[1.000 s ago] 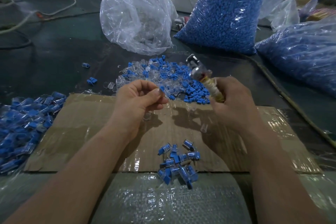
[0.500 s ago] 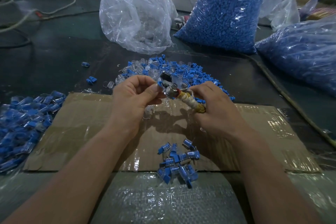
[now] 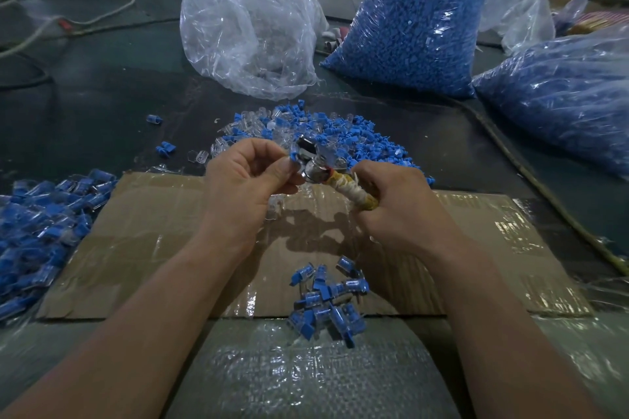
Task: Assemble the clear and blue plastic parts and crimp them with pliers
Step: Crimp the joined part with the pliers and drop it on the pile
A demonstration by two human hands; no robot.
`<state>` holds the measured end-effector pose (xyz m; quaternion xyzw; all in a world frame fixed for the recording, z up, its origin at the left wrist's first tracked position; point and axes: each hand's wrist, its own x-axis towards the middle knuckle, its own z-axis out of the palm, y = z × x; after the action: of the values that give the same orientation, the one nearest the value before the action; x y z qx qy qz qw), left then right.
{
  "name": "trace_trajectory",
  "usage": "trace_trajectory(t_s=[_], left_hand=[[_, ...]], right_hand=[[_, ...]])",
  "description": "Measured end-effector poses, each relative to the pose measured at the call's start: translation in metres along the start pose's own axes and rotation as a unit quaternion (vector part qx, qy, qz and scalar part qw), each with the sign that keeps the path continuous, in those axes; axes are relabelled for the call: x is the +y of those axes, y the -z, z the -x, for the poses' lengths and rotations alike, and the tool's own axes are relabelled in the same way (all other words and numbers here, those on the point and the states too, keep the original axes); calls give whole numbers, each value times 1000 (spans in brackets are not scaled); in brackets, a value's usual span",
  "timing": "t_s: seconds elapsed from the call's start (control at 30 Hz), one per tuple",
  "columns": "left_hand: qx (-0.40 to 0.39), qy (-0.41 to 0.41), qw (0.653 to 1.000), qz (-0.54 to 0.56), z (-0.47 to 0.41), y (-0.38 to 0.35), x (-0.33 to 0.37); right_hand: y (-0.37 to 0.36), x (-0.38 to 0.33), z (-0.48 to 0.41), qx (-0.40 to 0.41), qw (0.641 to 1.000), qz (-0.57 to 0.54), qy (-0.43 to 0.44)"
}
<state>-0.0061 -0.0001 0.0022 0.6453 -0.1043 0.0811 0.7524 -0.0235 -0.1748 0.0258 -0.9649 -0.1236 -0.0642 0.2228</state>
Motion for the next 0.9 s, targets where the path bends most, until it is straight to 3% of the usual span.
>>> trace_trajectory(t_s=[0.17,0.37,0.5,0.6,0.73,0.9], left_hand=[[11,-3,1000,-6,0,3,1],[34,8,999,-16,-2,2,0],[60,45,997,8,-3,5,5],[-75,100,991,-40,2,4,10],[-276,143,947,-76,10,-1,14],[-355,136,920,-93,12,-2,15]], right_hand=[[-3,-3,1,20,1000,4,5],[-3,3,-2,-10,1000,-4,7],[5,19,-4,46,998,-12,-42],[8,31,-6,102,990,1,-101],[7,44,-8,76,978,33,-190],[5,50,-8,25,968,68,-240]])
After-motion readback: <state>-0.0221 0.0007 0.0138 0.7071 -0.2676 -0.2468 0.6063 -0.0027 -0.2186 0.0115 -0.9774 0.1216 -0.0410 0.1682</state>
